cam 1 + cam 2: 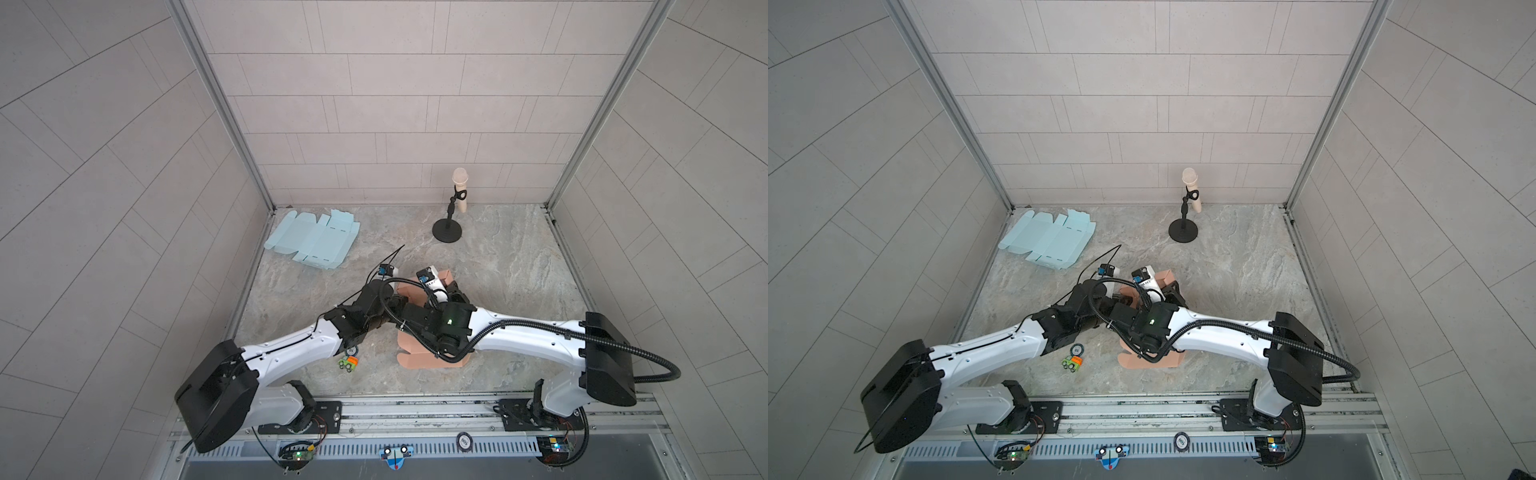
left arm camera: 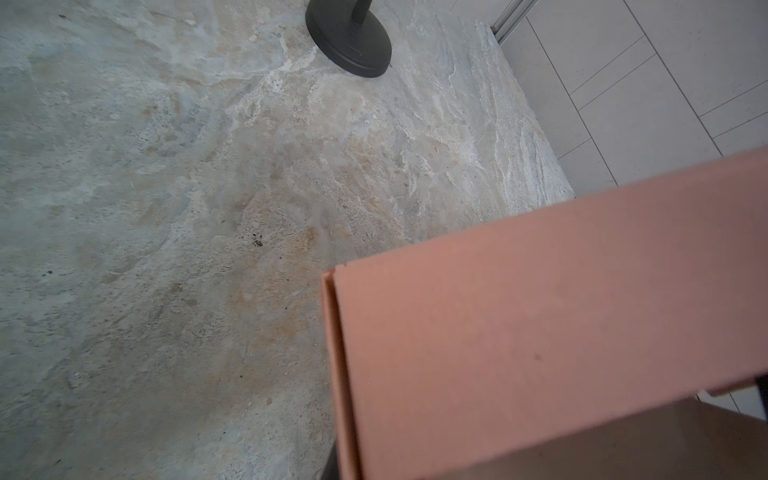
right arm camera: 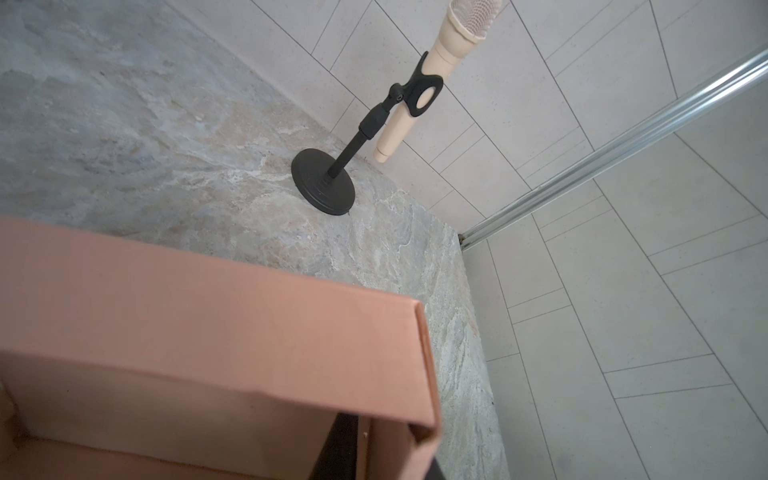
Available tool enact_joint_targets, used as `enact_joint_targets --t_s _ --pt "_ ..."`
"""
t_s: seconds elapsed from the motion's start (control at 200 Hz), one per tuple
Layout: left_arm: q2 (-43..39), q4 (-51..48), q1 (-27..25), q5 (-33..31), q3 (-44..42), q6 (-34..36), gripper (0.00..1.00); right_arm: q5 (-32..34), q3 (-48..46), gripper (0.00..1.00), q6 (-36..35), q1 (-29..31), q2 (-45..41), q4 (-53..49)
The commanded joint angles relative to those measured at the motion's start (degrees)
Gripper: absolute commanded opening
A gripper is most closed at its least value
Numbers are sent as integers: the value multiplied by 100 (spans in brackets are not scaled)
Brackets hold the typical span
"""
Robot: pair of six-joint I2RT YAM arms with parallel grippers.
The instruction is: Fold the paper box
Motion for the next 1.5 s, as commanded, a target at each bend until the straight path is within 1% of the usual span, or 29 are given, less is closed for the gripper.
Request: enact_joint_targets --t_s 0.0,0.09,0.285,0.486,0.596,0.681,0.761,0.826,0.876,0.951,0.996,1.036,1.081,1.166,1.226,1.327,1.397,1.497 --pt "-61 501 -151 296 36 119 8 19 -13 27 57 159 -22 57" --pt "2 517 -151 251 51 116 8 3 -122 32 105 191 -150 142" --pt "198 532 -143 186 159 141 8 -68 -239 42 150 256 -402 259" --pt "322 503 -64 146 195 201 7 -277 -329 59 113 445 -719 439" --pt "338 604 28 137 132 309 7 -697 -475 68 -50 498 -1001 725" --pt "338 689 47 66 95 568 7 -973 -571 74 -312 668 -1310 1090" --pt "340 773 48 13 63 885 7 -1526 -752 76 -625 766 -1762 1629" --pt "332 930 51 21 -17 1146 7 -1996 -947 78 -724 754 -2226 2044" --pt "332 1013 47 26 -62 1310 7 -2232 -1065 79 -753 725 -2607 2233" --pt "387 1179 14 101 -129 1573 8 -2483 -1199 81 -871 588 -3090 2400" --pt "438 1219 -47 119 -126 1744 8 -2744 -1252 82 -863 393 -3335 2384" --pt "488 1235 -124 102 -111 1887 8 -3128 -1307 83 -819 116 -3531 2369" --pt "563 1266 -200 98 -106 2011 8 -3720 -1402 83 -717 -306 -3744 2397" --pt "710 1419 -293 141 -122 2080 9 -4506 -1646 83 -526 -945 -3980 2579" --pt "836 1500 -328 142 -117 2091 9 -4920 -1870 83 -451 -1275 -4060 2835" --pt "1089 1554 -426 100 -61 2191 9 -5184 -1956 84 -514 -1545 -3878 2760" --pt "1247 1548 -502 33 -13 2258 9 -5191 -1997 84 -612 -1588 -3630 2651" --pt "1405 1600 -552 -16 1 2327 9 -5484 -2175 84 -652 -1647 -3381 2843"
